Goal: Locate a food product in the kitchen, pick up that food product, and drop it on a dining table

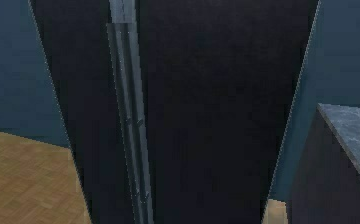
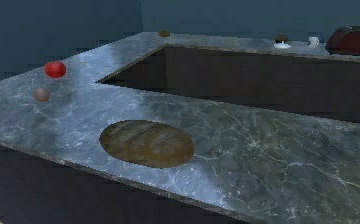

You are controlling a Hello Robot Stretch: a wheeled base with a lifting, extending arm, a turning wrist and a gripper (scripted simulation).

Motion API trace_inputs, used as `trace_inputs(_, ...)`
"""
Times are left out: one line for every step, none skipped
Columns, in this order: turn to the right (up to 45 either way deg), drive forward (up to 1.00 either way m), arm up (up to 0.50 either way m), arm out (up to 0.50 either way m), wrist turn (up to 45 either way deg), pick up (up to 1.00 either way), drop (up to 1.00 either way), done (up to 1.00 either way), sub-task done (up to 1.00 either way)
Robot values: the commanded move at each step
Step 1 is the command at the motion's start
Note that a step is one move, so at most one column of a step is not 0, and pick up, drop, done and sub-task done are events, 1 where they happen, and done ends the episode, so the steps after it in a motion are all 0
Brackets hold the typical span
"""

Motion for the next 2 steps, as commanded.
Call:
trace_inputs(0.0,0.00,0.38,0.00,0.0,0.00,0.00,0.00,0.00)
trace_inputs(0.0,0.00,0.00,0.16,0.0,0.00,0.00,0.00,0.00)
